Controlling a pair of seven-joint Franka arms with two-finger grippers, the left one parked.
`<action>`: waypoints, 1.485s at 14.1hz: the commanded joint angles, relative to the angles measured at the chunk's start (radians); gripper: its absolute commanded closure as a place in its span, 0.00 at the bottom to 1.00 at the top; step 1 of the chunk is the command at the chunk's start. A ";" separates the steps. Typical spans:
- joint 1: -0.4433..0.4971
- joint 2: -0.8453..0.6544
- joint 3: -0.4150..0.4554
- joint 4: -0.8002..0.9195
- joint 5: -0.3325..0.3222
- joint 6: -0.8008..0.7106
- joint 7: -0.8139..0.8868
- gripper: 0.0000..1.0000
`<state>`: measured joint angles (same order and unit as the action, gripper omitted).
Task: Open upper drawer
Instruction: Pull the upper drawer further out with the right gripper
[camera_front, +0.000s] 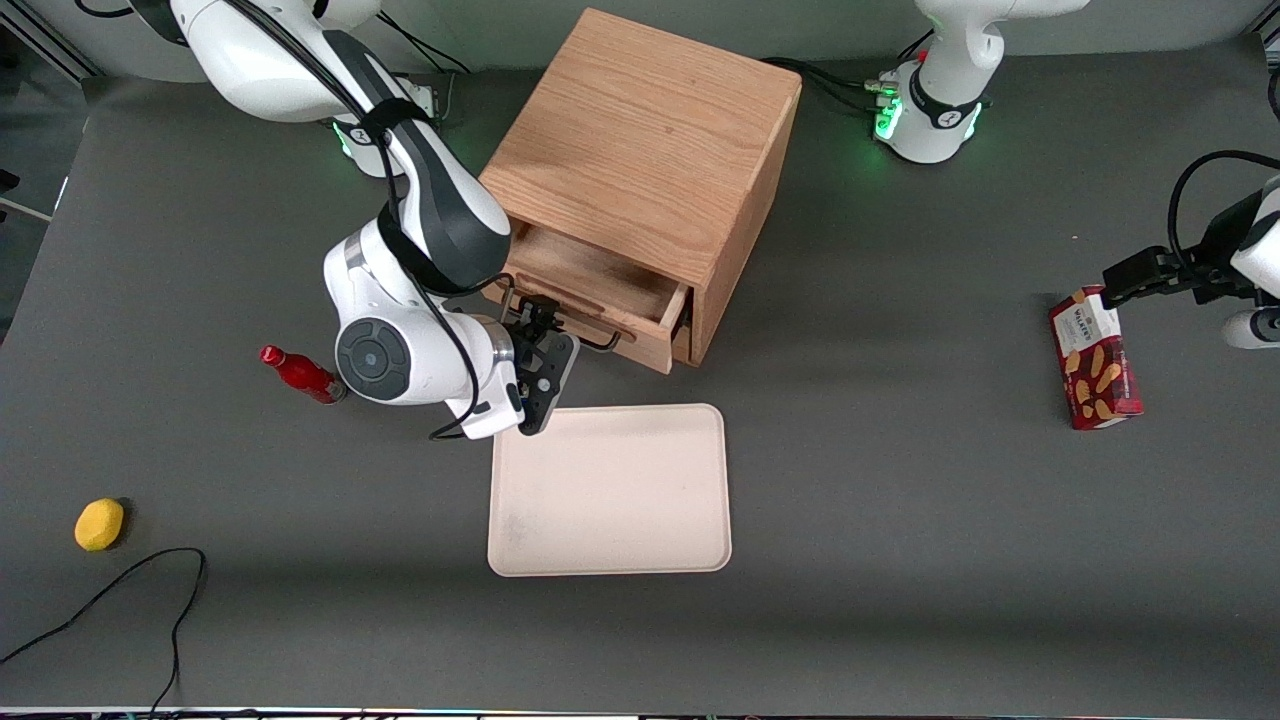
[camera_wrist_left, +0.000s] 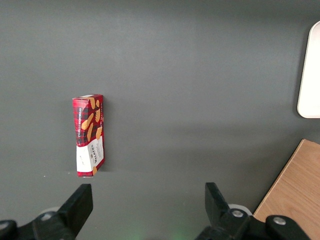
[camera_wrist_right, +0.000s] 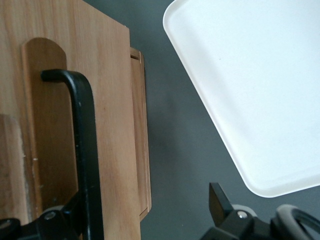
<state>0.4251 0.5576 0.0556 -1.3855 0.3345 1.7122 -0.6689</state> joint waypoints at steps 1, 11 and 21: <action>-0.015 0.036 0.001 0.060 0.017 0.000 -0.020 0.00; -0.042 0.079 0.001 0.117 0.011 0.001 -0.023 0.00; -0.075 0.102 0.001 0.161 0.009 0.001 -0.026 0.00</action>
<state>0.3658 0.6364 0.0554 -1.2650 0.3345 1.7178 -0.6690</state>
